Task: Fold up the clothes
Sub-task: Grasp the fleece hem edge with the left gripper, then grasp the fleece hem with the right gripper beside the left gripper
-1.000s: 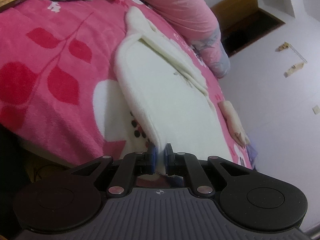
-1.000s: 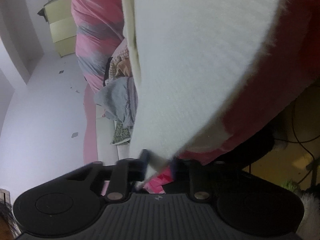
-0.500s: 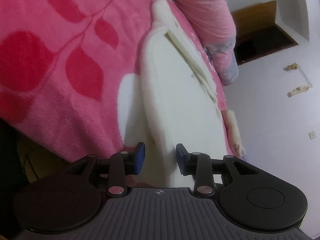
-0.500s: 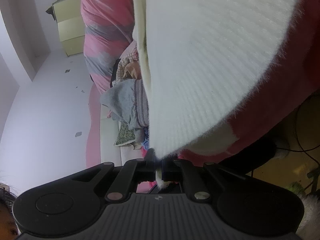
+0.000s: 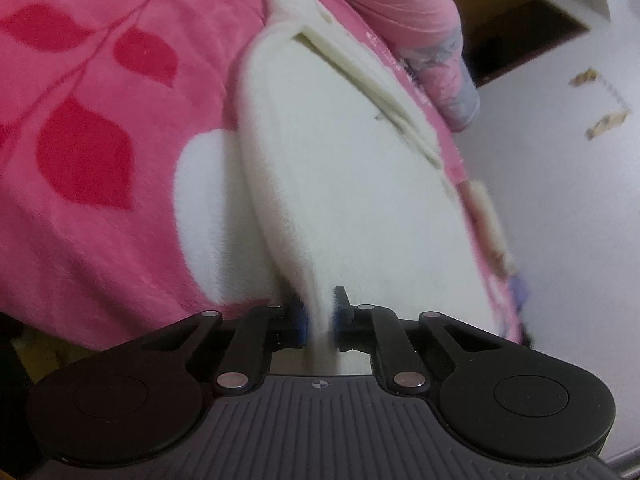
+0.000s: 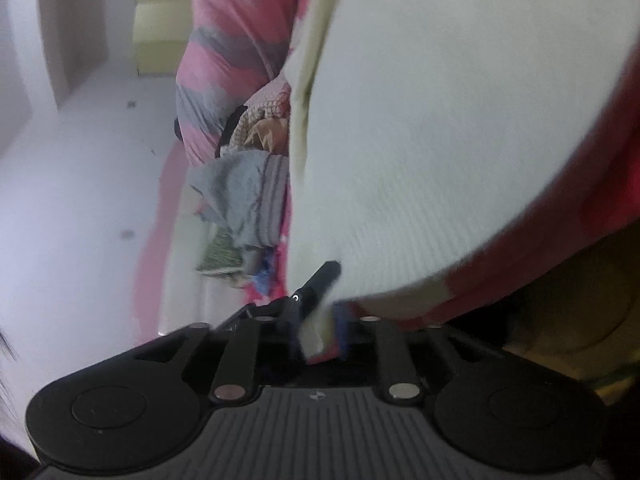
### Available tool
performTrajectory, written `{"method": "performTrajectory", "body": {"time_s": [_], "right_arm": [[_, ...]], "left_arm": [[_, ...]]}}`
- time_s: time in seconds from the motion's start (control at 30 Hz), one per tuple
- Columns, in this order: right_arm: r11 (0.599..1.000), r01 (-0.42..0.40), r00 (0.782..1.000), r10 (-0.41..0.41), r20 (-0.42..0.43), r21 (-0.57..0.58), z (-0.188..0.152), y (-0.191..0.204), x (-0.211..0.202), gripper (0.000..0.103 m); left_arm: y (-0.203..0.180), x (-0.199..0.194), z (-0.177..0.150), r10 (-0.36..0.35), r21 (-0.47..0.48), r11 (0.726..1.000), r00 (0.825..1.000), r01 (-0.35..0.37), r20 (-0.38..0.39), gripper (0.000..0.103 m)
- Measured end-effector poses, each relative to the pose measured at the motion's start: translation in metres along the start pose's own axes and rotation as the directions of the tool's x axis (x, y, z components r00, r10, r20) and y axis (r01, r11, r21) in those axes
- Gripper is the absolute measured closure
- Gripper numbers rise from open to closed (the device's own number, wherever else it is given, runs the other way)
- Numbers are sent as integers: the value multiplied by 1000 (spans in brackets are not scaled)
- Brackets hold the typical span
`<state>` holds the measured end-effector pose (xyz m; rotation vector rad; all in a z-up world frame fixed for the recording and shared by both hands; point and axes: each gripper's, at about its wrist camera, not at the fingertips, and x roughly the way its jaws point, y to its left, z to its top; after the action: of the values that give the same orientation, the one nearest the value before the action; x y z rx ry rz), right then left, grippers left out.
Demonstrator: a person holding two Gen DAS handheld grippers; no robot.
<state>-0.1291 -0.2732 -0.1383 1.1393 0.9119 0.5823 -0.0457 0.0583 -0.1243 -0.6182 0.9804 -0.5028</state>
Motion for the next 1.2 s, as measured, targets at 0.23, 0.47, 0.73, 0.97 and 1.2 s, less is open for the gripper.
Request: {"method": "performTrajectory", "body": {"time_s": [0.23, 0.47, 0.73, 0.97, 1.2], "right_arm": [[907, 331, 890, -209, 406, -260, 33, 47, -132, 51], [893, 445, 800, -364, 477, -67, 97, 7, -186, 51], [948, 317, 864, -299, 405, 25, 112, -43, -181, 53], [963, 271, 895, -249, 371, -6, 108, -41, -184, 53], [969, 249, 905, -232, 356, -3, 111, -41, -177, 57]], "left_arm": [[-34, 1, -6, 166, 242, 956, 986, -166, 21, 94], [-54, 6, -13, 259, 354, 898, 964, -260, 51, 94], [-64, 8, -17, 305, 352, 883, 949, -311, 74, 94], [-69, 11, -19, 338, 373, 861, 937, -345, 86, 94], [-73, 12, -23, 352, 399, 842, 930, -363, 105, 94]]}}
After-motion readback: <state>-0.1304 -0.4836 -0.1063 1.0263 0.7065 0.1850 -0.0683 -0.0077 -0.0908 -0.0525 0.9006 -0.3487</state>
